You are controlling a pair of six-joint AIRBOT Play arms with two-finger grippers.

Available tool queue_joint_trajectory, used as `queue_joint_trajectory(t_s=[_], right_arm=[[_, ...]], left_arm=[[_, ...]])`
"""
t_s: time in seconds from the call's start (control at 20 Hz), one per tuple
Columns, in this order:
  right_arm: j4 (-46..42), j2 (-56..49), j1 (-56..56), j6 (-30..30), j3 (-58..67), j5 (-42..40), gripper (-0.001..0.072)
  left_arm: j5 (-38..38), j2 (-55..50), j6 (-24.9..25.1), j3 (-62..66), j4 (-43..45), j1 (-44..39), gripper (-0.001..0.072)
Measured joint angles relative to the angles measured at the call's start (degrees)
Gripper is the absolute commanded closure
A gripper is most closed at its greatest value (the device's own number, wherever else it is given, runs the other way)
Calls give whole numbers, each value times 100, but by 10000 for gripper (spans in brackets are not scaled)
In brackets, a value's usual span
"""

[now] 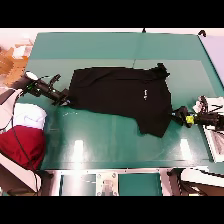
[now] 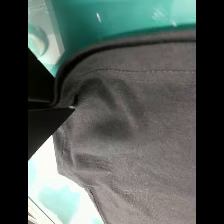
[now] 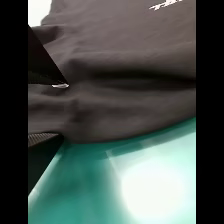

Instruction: Fold the shirts.

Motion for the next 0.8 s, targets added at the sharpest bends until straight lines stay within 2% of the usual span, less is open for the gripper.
queue_joint_trajectory(t_s=[0.1,0.15,0.25,0.3,0.55,0.65,0.8], right_arm=[[109,-111,44,-4,24,-122,347],[157,-181,55,-11,31,-160,421],[197,-313,70,-44,35,-256,649],[208,-354,76,-85,37,-284,691],[361,-173,76,-358,629,243,693],[868,321,85,-352,1231,723,692],[1639,1386,76,-289,2470,964,692]], left_arm=[[22,0,15,0,2,-4,682],[31,0,28,0,0,-4,682],[44,0,35,2,2,-7,683],[50,0,37,2,2,-7,683],[9,293,74,400,238,15,684],[-168,817,96,798,-35,-20,683],[-131,1873,96,1646,-313,0,683]])
